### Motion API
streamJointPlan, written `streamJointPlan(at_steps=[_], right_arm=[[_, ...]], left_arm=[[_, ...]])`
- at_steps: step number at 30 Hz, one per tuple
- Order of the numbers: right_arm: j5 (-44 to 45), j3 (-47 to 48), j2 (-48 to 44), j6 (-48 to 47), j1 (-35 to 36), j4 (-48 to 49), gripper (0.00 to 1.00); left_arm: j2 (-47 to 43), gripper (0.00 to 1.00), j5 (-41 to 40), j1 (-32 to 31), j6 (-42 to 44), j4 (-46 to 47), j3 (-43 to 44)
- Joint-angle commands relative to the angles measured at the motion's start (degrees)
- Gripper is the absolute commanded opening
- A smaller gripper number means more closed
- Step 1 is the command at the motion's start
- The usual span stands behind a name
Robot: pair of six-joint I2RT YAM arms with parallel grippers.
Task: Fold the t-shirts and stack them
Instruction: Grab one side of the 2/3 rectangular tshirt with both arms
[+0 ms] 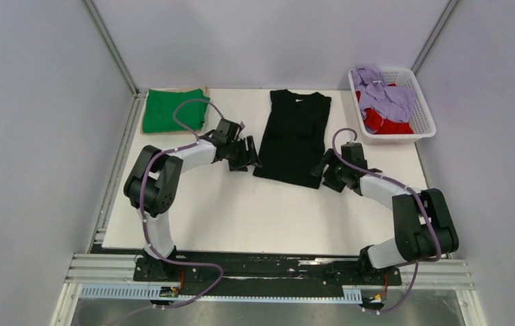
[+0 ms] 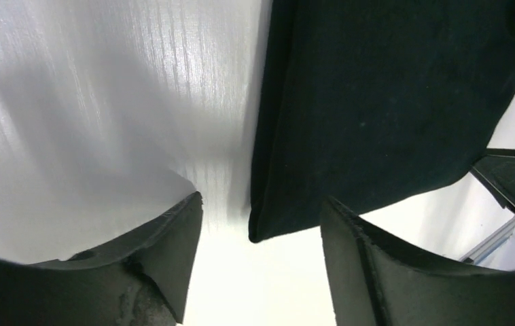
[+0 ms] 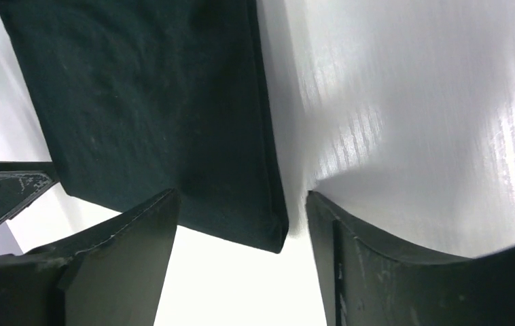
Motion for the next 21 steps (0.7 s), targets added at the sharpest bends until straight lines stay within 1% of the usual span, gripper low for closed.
streamJointPlan(at_steps=[1,3,7,10,17,21], right_arm=[[1.66,-1.08,1.33,3.55,1.1,1.58,0.69],[1.88,-1.44,1.9,4.0,1.53,1.27,0.66],[2.06,-1.89,2.02,3.81,2.57,-0.8,0.53],[2.18,-2.2,1.62,3.42,3.39,-3.22,0.44],[4.89,-2.85,0.87,3.12,5.1,-8.63,0.38],[5.77,-3.62,-0.68,2.38,5.19,-9.97,0.38]], left_arm=[[1.88,0.68,1.87,-0.37,-1.3,0.61,-0.59],[1.97,0.66,0.82,-0.98,-1.12,-0.41,-1.05],[2.29,0.63,-0.43,-2.06,-1.2,-1.49,-2.31],[3.03,0.57,-0.91,-2.71,-1.4,-2.8,-2.51],[3.37,0.45,-3.48,-3.88,-0.56,-5.64,-2.06],[4.19,0.43,-4.73,-3.9,-0.47,-6.18,-1.45]])
